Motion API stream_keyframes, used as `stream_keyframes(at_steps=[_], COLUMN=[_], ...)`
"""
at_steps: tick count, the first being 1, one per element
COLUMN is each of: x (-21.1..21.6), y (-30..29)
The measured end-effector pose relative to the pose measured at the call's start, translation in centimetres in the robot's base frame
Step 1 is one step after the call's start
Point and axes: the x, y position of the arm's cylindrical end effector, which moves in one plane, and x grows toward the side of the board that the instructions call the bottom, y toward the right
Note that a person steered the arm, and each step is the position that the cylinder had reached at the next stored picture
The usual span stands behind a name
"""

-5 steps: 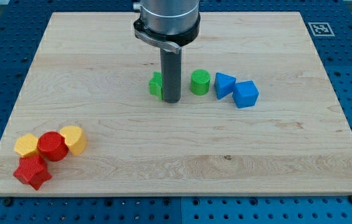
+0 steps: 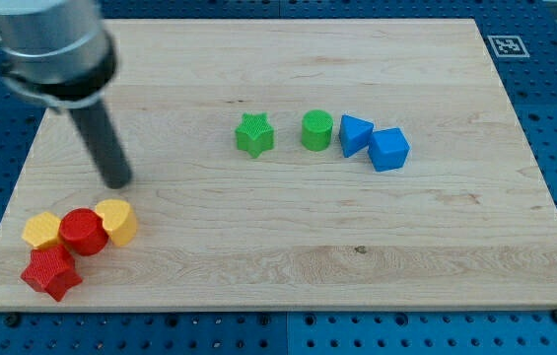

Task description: Push the yellow hexagon closer to the green star

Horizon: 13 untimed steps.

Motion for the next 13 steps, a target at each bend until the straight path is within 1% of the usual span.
stream_keyframes(at_steps=[1,2,3,4,5,7,10,12,13], x=[0.7,4.7,9.5,10.1,10.2,10.2,6.3,2.0,1.4], y=[-5.4,-8.4,-9.4,-9.0,-5.8,-3.7,-4.1,-4.1,-3.3])
